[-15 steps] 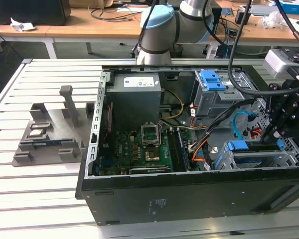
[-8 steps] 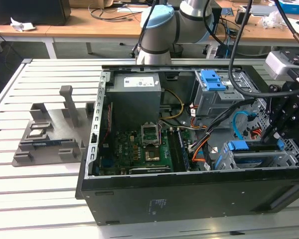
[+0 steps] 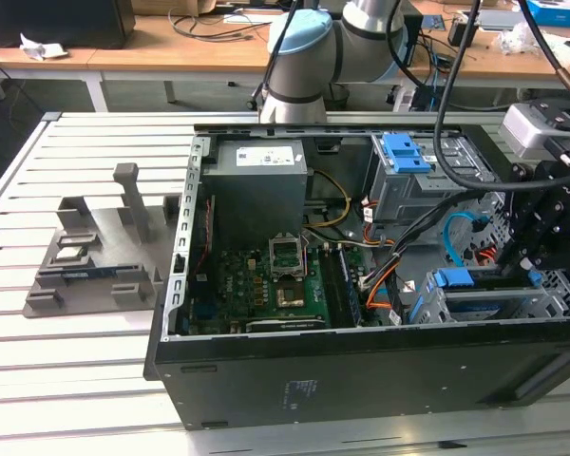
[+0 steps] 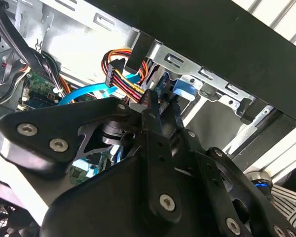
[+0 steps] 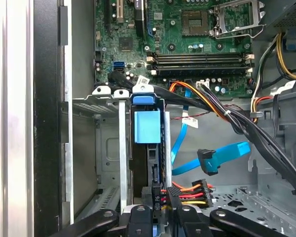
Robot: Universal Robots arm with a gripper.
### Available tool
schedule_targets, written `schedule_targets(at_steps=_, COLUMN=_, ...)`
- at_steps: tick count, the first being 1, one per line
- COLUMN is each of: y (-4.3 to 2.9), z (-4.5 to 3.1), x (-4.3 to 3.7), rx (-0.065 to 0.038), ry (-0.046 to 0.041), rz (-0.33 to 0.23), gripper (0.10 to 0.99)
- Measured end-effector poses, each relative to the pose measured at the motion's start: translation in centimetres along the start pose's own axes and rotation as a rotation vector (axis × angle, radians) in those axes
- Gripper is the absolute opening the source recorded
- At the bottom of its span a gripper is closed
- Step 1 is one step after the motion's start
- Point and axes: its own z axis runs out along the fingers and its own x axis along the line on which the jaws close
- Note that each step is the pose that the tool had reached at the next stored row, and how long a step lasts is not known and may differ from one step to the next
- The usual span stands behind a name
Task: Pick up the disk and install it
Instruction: 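Insert the first disk wire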
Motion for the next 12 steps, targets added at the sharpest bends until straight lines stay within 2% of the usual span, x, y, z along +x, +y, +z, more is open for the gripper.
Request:
schedule_targets(at_steps=3, y=0.09, z=-1.21, x=-0.11, rx=0.000, ry=0.0002, rz=0.000, gripper=0.235)
schedule_targets(at_steps=5, y=0.14, z=-2.07, x=-0.19, rx=0.000, ry=0.0004, rz=0.000, gripper=0.106)
schedule_targets(at_steps=8, y=0.29, z=-4.38, x=-0.40, rx=0.000, ry=0.0006, rz=0.000, gripper=0.106)
schedule_targets(at_steps=10, y=0.34, z=-5.20, x=-0.48, rx=0.000, ry=0.0008, rz=0.000, gripper=0.106)
schedule_targets(at_steps=12, y=0.37, z=-5.63, x=-0.50, rx=0.000, ry=0.0007, rz=0.000, gripper=0.106)
